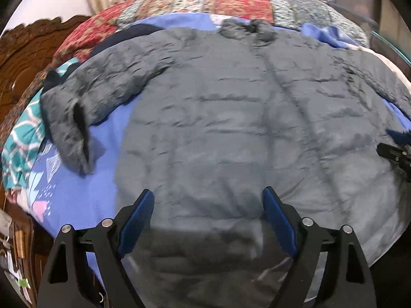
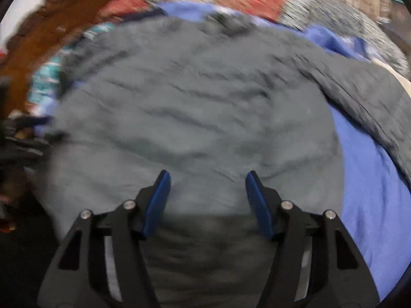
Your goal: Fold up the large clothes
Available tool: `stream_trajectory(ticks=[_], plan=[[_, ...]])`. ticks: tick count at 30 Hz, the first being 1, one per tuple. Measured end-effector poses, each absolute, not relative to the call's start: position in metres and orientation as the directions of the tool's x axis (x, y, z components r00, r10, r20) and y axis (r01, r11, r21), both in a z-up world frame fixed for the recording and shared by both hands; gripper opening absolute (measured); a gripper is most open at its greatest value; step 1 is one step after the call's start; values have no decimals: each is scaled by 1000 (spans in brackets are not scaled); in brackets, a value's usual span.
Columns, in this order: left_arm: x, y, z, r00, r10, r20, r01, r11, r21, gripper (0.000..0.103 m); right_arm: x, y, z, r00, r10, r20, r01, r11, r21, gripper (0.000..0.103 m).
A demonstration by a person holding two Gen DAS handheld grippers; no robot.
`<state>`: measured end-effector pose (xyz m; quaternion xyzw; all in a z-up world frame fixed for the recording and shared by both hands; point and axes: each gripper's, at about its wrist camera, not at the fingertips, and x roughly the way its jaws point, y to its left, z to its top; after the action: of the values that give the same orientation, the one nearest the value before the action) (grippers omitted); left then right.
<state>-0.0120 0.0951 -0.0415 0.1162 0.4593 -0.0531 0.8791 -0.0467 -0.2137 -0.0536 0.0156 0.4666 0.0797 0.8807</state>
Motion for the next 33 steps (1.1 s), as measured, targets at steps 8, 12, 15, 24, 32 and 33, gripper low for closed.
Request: stream_trajectory(ticks=[8,12,15,24,32,33], plan=[[-14,173,-53,548,21,-836,67,995,69,101,-71,-274,-49,564,103,-819,54,986,161,39],[-20,187,-36,581,-18,-814,54,998,17,101,-97,-281,-22,628,86,-773,93,978,185,53],[-25,195,-27,610,-31,-792,44,999,-5,101,-117,-287,-18,633,66,-772,113,978,176,53],[-11,196,-60,543,23,-839,15,999,38,101,-118,-283,-40,507,-33,-861,152,987,52,54],[-29,231,-23,625,-20,-780,-21,999,-42,101,-96,-233,22,648,80,-757,-32,996,78,55],[-30,236,-22,628,-25,-778,-32,998,-58,101,-89,-218,23,648,117,-752,-75,993,89,55]])
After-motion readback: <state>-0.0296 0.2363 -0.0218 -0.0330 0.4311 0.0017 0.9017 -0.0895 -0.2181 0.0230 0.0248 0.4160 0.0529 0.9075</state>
